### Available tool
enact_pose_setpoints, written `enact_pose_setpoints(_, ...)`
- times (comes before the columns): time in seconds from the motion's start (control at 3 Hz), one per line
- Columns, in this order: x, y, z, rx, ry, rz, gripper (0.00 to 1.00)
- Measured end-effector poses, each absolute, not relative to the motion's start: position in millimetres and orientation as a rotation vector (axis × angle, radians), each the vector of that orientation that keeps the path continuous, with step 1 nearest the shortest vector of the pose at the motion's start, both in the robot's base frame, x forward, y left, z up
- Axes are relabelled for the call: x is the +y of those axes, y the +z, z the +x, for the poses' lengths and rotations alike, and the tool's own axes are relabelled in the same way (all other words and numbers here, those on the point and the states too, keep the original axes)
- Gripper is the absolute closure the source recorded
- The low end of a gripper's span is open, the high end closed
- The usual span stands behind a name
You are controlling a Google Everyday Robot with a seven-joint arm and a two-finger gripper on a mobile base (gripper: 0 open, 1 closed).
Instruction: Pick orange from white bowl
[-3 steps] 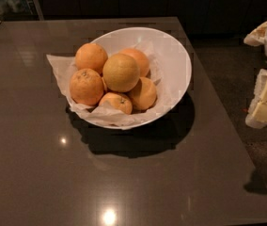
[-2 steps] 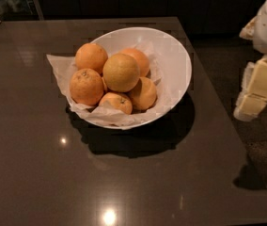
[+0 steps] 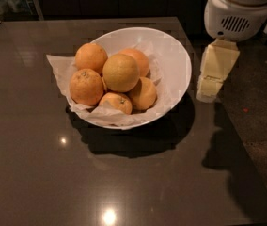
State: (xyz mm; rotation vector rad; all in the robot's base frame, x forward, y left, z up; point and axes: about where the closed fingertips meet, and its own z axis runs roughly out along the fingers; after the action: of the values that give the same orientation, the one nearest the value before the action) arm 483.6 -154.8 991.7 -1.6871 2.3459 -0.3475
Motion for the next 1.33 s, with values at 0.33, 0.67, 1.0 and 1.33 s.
enact_pose_setpoints(0.33, -154.7, 991.8, 483.7, 2.345, -0.347, -1.687, 0.00)
enact_pose_setpoints(0.67, -141.9, 987.1, 493.4, 2.339, -0.304, -1.712, 0.00)
enact_pose_setpoints(1.0, -125.8, 978.4, 505.7, 2.322, -0.281, -1.781, 0.00)
enact_pose_setpoints(1.33, -109.4, 966.6, 514.1, 2.294, -0.250, -1.856, 0.00)
